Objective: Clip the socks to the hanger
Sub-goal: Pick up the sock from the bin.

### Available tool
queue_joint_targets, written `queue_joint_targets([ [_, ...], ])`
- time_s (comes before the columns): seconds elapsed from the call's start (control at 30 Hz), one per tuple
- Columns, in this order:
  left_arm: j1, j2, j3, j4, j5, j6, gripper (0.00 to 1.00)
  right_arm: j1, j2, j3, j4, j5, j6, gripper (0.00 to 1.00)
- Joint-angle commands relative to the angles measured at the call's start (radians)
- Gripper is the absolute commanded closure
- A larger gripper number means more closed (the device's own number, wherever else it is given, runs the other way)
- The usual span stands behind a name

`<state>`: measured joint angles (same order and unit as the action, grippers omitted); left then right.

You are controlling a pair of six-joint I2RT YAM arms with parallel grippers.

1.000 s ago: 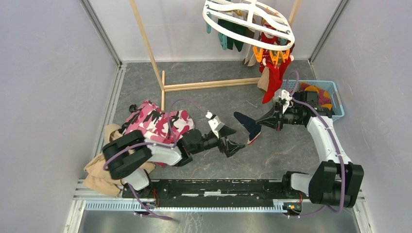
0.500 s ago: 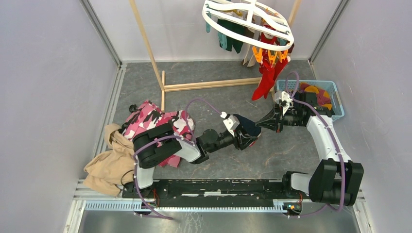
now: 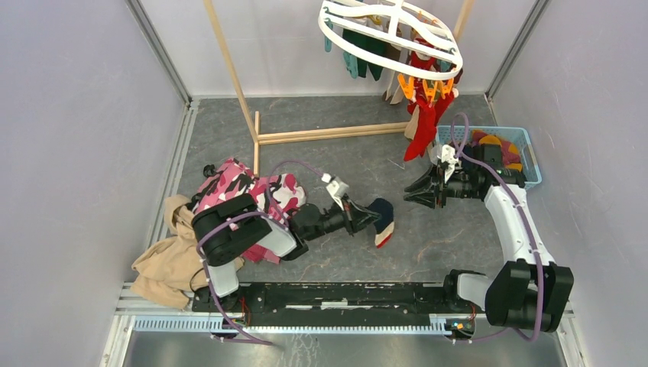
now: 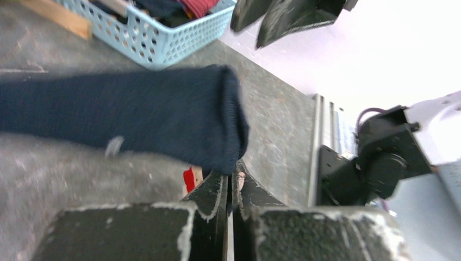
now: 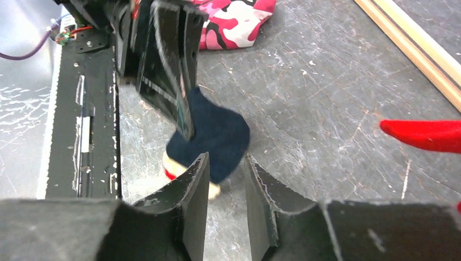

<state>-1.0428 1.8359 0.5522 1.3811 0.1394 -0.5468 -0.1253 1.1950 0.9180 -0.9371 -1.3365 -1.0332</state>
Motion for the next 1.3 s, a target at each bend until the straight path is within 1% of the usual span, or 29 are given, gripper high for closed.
queue_joint_targets([
  [0.0, 0.133, -0.088, -0.059, 0.062, 0.185, -0.43, 0.98, 0.003, -0.056, 0.062, 0.032, 0.087, -0.021, 0.62],
  [0.1, 0.216, -0.091, -0.089, 0.081, 0.317, -0.653, 0.98, 0.003, -0.107, 0.064, 0.087, 0.171, -0.022, 0.47],
  [0.13, 0.237, -0.086, -0.097, 0.102, 0.354, -0.744, 0.98, 0.004, -0.128, 0.065, 0.095, 0.196, -0.049, 0.4],
  [0.17, 0.257, -0.083, -0.106, 0.129, 0.369, -0.791, 0.98, 0.003, -0.144, 0.064, 0.089, 0.208, -0.091, 0.33],
  [0.23, 0.288, -0.062, -0.124, 0.199, 0.397, -0.938, 0.98, 0.007, -0.178, 0.06, 0.04, 0.204, -0.237, 0.12],
  [0.27, 0.302, -0.049, -0.127, 0.239, 0.409, -0.992, 0.98, 0.011, -0.188, 0.058, -0.023, 0.19, -0.361, 0.04],
  [0.3, 0.312, -0.036, -0.125, 0.271, 0.418, -1.026, 0.98, 0.014, -0.195, 0.054, -0.098, 0.165, -0.501, 0.02],
  [0.33, 0.322, -0.024, -0.12, 0.296, 0.432, -1.087, 0.98, 0.017, -0.201, 0.041, -0.196, 0.137, -0.71, 0.02],
  [0.37, 0.329, -0.012, -0.112, 0.318, 0.44, -1.124, 0.98, 0.019, -0.207, 0.021, -0.253, 0.111, -0.858, 0.02],
  [0.4, 0.335, 0.001, -0.104, 0.338, 0.447, -1.155, 0.98, 0.026, -0.211, 0.003, -0.273, 0.082, -0.916, 0.02],
  [0.43, 0.337, 0.01, -0.094, 0.354, 0.452, -1.179, 0.98, 0.04, -0.214, -0.014, -0.259, 0.064, -0.927, 0.02],
  [0.5, 0.339, 0.021, -0.072, 0.357, 0.461, -1.198, 0.98, 0.08, -0.205, -0.031, -0.207, 0.065, -0.887, 0.02],
  [0.57, 0.339, 0.022, -0.056, 0.356, 0.464, -1.207, 0.98, 0.116, -0.192, -0.045, -0.116, 0.074, -0.782, 0.02],
  [0.63, 0.34, 0.021, -0.045, 0.357, 0.463, -1.213, 0.98, 0.169, -0.188, -0.069, -0.022, 0.109, -0.698, 0.06],
  [0.7, 0.34, 0.021, -0.039, 0.357, 0.455, -1.225, 0.98, 0.213, -0.21, -0.11, 0.112, 0.161, -0.58, 0.08],
  [0.73, 0.34, 0.021, -0.037, 0.357, 0.45, -1.232, 0.98, 0.243, -0.228, -0.141, 0.197, 0.201, -0.492, 0.09],
  [0.77, 0.34, 0.021, -0.035, 0.356, 0.445, -1.239, 0.98, 0.285, -0.253, -0.172, 0.319, 0.272, -0.378, 0.1],
  [0.8, 0.339, 0.02, -0.031, 0.356, 0.443, -1.245, 0.98, 0.322, -0.265, -0.202, 0.411, 0.335, -0.288, 0.12],
  [0.9, 0.339, 0.02, -0.016, 0.357, 0.441, -1.26, 0.98, 0.393, -0.224, -0.193, 0.497, 0.433, -0.141, 0.26],
  [0.97, 0.339, 0.017, -0.008, 0.356, 0.441, -1.265, 0.98, 0.426, -0.226, -0.227, 0.615, 0.482, -0.001, 0.3],
  [1.0, 0.339, 0.015, -0.008, 0.357, 0.439, -1.266, 0.98, 0.441, -0.226, -0.236, 0.643, 0.499, 0.032, 0.32],
  [1.07, 0.339, 0.008, -0.008, 0.356, 0.434, -1.266, 0.98, 0.463, -0.214, -0.238, 0.646, 0.522, 0.063, 0.37],
  [1.17, 0.339, -0.007, -0.005, 0.355, 0.432, -1.267, 0.98, 0.463, -0.203, -0.256, 0.642, 0.541, 0.061, 0.43],
  [1.27, 0.339, -0.023, -0.002, 0.355, 0.433, -1.27, 0.98, 0.463, -0.213, -0.295, 0.683, 0.591, 0.05, 0.46],
])
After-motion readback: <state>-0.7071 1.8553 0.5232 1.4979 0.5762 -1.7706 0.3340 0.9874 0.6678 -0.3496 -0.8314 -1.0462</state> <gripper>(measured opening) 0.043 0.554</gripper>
